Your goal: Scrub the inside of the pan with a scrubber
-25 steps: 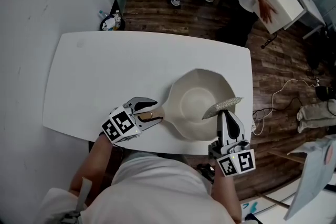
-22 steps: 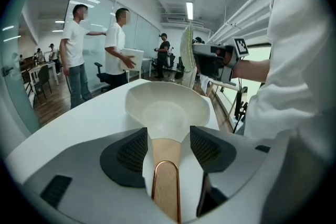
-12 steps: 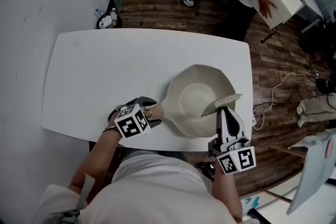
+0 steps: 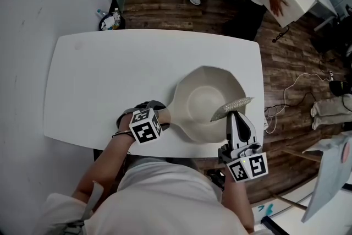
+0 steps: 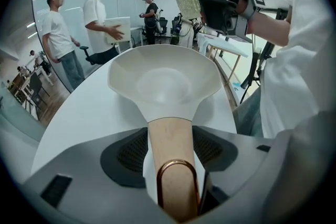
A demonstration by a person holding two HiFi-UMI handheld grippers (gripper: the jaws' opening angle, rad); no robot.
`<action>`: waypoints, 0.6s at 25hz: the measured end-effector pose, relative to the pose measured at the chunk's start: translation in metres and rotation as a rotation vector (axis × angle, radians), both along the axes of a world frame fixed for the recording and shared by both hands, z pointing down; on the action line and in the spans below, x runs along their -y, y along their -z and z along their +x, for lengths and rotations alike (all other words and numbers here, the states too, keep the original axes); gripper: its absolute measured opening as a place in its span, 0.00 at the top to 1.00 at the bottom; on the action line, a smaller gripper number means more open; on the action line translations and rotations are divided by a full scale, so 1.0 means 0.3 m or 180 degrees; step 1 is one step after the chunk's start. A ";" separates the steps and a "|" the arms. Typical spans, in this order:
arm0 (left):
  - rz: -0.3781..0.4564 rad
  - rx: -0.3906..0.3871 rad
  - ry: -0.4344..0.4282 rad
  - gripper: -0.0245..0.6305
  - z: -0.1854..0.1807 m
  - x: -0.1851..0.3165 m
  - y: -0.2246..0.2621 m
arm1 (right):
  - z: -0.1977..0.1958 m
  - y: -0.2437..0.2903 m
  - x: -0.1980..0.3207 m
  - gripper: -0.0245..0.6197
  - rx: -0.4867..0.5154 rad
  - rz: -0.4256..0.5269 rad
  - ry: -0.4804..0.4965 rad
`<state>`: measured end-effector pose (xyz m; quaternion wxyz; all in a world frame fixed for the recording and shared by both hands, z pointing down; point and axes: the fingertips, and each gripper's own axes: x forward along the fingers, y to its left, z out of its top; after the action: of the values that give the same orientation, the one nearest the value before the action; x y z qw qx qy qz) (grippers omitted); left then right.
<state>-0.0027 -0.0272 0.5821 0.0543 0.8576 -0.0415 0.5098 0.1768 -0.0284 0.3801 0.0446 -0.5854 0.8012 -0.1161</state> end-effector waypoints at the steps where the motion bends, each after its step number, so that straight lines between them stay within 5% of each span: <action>1: 0.0030 0.0021 -0.0023 0.55 0.005 -0.001 -0.003 | -0.001 -0.001 -0.001 0.92 0.0002 -0.0003 0.0003; 15: 0.0072 0.0058 -0.0035 0.56 0.010 -0.004 -0.011 | 0.019 -0.069 0.029 0.92 -0.0052 -0.0136 0.0078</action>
<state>0.0001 -0.0260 0.5854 0.0413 0.8537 -0.0430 0.5173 0.1826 -0.0371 0.4007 0.0240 -0.5773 0.8059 -0.1290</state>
